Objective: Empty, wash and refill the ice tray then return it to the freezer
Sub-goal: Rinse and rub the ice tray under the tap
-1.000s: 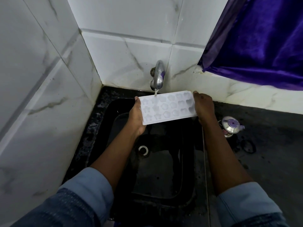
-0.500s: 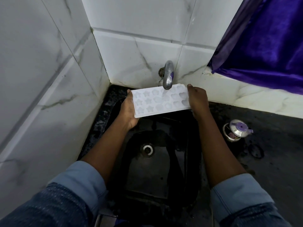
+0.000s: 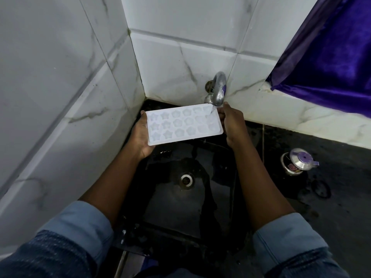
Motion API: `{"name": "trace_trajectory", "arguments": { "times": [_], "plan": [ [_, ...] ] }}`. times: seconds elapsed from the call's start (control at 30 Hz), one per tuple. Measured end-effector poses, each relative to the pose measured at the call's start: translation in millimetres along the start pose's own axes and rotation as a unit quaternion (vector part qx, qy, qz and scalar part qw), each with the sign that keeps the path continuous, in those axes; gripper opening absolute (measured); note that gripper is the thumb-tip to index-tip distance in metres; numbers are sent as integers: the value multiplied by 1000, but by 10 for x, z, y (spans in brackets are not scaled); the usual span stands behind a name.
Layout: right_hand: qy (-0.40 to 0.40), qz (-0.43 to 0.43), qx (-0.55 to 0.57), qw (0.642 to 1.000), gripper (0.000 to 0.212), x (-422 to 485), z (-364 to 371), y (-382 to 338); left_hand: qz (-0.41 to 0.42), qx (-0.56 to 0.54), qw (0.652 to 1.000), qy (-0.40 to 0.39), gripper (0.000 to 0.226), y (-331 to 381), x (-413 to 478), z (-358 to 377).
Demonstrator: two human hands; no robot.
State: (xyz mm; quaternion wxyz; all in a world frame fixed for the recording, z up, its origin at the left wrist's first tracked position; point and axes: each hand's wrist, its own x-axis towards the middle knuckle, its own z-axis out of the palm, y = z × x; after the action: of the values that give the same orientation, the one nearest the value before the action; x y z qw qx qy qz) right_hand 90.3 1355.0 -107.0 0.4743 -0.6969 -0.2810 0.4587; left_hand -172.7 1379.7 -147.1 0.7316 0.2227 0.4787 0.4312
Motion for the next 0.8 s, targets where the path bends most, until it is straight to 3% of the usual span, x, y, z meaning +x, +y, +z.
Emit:
{"name": "trace_trajectory", "arguments": {
  "times": [0.43,0.8],
  "plan": [
    [-35,32,23,999,57,-232,25,301,-13,-20,1000,7,67,-259,-321,-268],
    [45,55,9,997,60,-303,-590,546,-56,-18,997,-54,75,-736,-311,162]
  ]
}}
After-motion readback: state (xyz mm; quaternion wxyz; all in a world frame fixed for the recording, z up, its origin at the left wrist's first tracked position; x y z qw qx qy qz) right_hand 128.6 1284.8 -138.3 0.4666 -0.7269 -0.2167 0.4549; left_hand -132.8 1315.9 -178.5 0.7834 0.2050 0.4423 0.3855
